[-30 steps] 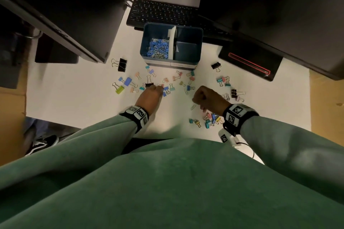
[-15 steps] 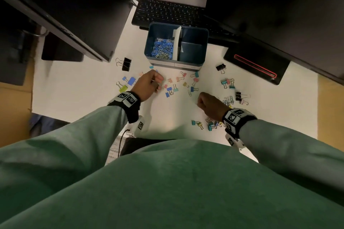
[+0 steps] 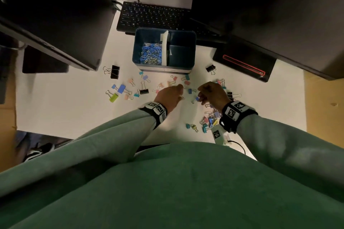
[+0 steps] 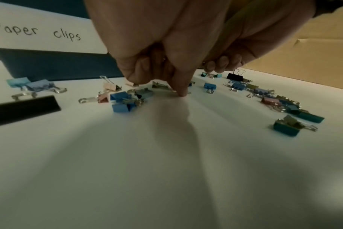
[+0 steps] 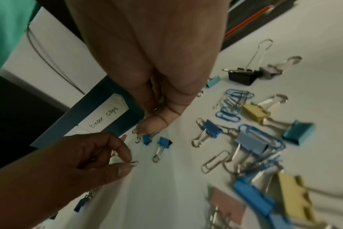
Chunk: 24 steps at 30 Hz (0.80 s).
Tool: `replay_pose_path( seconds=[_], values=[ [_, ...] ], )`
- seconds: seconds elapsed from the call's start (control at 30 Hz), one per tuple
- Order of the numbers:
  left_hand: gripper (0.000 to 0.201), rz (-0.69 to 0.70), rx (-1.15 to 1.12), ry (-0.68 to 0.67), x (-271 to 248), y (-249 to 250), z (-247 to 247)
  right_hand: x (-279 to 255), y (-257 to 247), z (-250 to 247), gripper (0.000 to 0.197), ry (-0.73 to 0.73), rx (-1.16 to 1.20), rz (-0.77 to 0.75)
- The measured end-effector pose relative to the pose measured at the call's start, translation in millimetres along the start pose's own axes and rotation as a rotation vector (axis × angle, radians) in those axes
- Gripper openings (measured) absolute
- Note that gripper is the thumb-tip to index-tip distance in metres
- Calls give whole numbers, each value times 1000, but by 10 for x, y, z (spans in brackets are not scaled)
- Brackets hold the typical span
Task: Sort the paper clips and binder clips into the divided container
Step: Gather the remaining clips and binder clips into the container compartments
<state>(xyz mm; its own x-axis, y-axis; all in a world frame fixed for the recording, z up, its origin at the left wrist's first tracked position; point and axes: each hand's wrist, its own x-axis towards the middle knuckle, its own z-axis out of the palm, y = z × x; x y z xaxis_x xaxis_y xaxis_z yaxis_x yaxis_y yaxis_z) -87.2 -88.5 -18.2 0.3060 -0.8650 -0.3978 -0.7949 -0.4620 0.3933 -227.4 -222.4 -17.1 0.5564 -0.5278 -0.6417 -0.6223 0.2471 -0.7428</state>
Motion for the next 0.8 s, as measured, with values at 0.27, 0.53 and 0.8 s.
replay_pose_path(
  seconds=[0.27,0.53,0.8],
  values=[
    [13,1,-156,89,-63,-20,-166,6,-659,-24,16,-61,-148,-248],
    [6,-170,-326,508,125,-464,-1291,242,-1607,682,21,-92,-173,-417],
    [46,-59,-213,601,-155,-445,-1053,-45,-1443,517,25,-36,-501,-493]
  ],
)
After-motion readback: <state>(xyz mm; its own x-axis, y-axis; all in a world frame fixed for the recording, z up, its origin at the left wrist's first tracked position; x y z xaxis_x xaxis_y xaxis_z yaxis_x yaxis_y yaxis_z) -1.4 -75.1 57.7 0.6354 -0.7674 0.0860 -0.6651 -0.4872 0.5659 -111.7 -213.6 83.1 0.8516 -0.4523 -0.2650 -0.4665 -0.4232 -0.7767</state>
